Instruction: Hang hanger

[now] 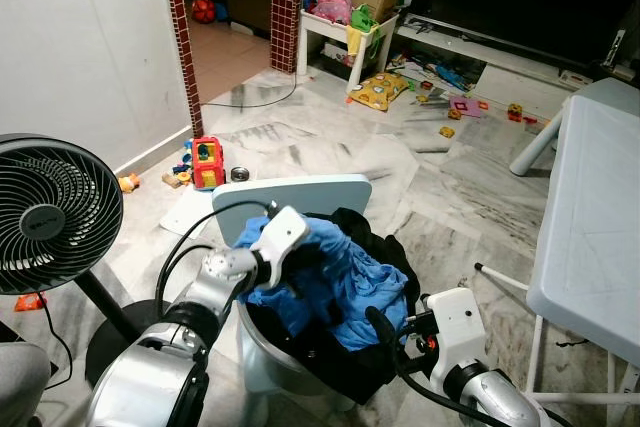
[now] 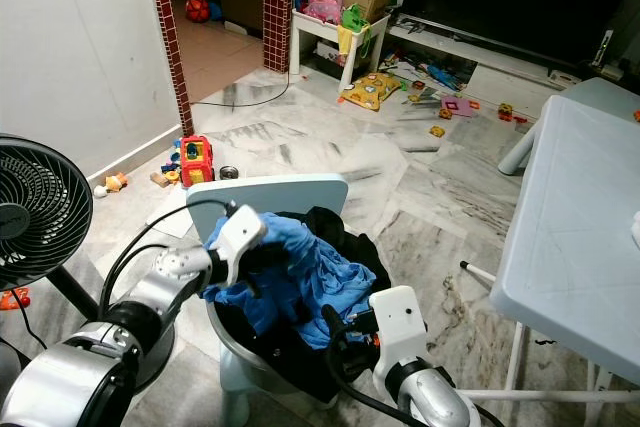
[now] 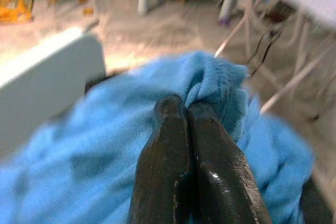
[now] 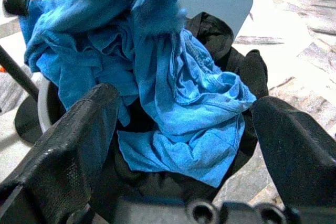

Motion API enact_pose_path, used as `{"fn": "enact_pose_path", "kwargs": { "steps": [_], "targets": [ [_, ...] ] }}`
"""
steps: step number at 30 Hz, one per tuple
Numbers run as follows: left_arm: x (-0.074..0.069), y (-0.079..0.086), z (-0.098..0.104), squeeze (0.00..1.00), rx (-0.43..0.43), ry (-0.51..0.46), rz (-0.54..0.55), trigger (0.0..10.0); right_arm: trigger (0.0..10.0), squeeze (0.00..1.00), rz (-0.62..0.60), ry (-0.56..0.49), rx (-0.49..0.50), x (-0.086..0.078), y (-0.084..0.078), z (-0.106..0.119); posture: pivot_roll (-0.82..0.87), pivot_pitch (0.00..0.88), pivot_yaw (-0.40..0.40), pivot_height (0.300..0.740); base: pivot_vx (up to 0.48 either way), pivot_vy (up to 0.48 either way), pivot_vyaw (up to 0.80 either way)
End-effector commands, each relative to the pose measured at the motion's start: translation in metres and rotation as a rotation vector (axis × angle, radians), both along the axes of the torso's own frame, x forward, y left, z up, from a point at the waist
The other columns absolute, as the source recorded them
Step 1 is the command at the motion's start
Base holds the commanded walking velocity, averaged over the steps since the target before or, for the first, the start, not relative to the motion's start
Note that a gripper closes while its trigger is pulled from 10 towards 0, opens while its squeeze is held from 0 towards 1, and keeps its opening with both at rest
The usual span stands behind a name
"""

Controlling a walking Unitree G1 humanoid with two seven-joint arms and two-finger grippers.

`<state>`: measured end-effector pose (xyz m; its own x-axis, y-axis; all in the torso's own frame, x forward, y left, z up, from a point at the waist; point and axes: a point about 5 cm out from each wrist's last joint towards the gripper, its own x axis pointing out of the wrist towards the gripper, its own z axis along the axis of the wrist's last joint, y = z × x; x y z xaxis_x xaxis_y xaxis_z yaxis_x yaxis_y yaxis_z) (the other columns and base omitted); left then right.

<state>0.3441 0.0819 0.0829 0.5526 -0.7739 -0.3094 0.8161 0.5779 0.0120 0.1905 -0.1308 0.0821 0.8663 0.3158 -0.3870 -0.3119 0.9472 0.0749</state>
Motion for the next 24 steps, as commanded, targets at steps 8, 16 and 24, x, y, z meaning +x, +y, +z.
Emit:
{"fn": "enact_pose_path", "kwargs": {
  "steps": [8,16,24],
  "targets": [
    [0.010,-0.046,0.054,0.00,-0.335,0.007,-0.081,0.0,10.0,0.00,-0.030,-0.013,-0.016,0.004,-0.006,0.000,0.02,0.000,-0.102,0.740,0.000,0.000,0.00],
    [0.004,-0.041,0.054,0.00,-0.549,0.282,-0.026,0.0,10.0,0.00,-0.026,-0.015,-0.019,0.006,-0.004,-0.001,0.03,0.000,-0.106,0.740,0.000,0.000,0.00],
    [-0.022,0.007,0.004,0.00,-0.312,0.490,0.079,0.0,10.0,0.00,-0.018,-0.007,-0.027,0.005,-0.006,-0.004,0.06,0.000,-0.127,0.740,0.000,0.000,0.00]
  ]
}}
